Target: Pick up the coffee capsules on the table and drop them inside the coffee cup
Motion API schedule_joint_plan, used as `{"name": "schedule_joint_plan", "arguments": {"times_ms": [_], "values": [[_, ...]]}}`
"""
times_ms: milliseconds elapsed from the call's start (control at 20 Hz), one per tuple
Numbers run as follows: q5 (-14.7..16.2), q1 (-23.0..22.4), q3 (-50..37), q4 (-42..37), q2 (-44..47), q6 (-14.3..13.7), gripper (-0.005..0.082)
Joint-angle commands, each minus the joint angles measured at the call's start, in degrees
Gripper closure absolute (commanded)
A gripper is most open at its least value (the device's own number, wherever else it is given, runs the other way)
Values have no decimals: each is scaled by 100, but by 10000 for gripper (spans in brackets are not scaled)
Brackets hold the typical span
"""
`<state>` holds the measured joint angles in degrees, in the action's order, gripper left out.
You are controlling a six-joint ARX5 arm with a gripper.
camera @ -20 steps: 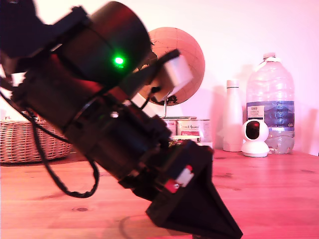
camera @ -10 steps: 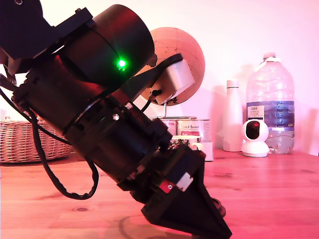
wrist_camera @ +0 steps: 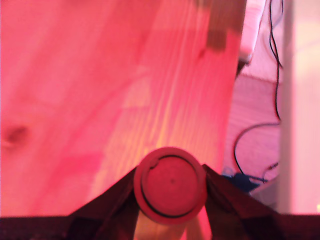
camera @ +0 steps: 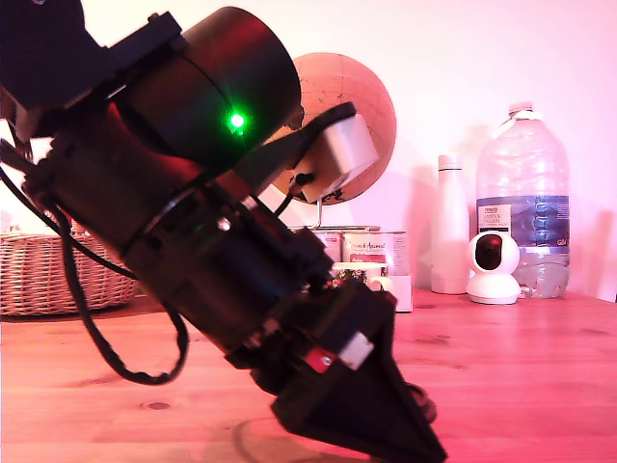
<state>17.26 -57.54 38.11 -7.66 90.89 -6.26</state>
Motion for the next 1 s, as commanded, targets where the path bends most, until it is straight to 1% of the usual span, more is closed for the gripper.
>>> {"name": "schedule_joint_plan", "arguments": {"times_ms": [0,100,450,500,600,700,750,950], "values": [[-83,57,33,146,-225,-24,549],[-195,114,33,310,-437,-28,553],[-439,376,33,837,-1029,-28,553],[-466,426,33,903,-1104,-46,553],[-546,525,31,1056,-1250,-175,553],[-592,651,31,1172,-1388,-201,553],[-599,717,31,1235,-1451,-271,553],[-623,1043,31,1357,-1650,-284,553]]}}
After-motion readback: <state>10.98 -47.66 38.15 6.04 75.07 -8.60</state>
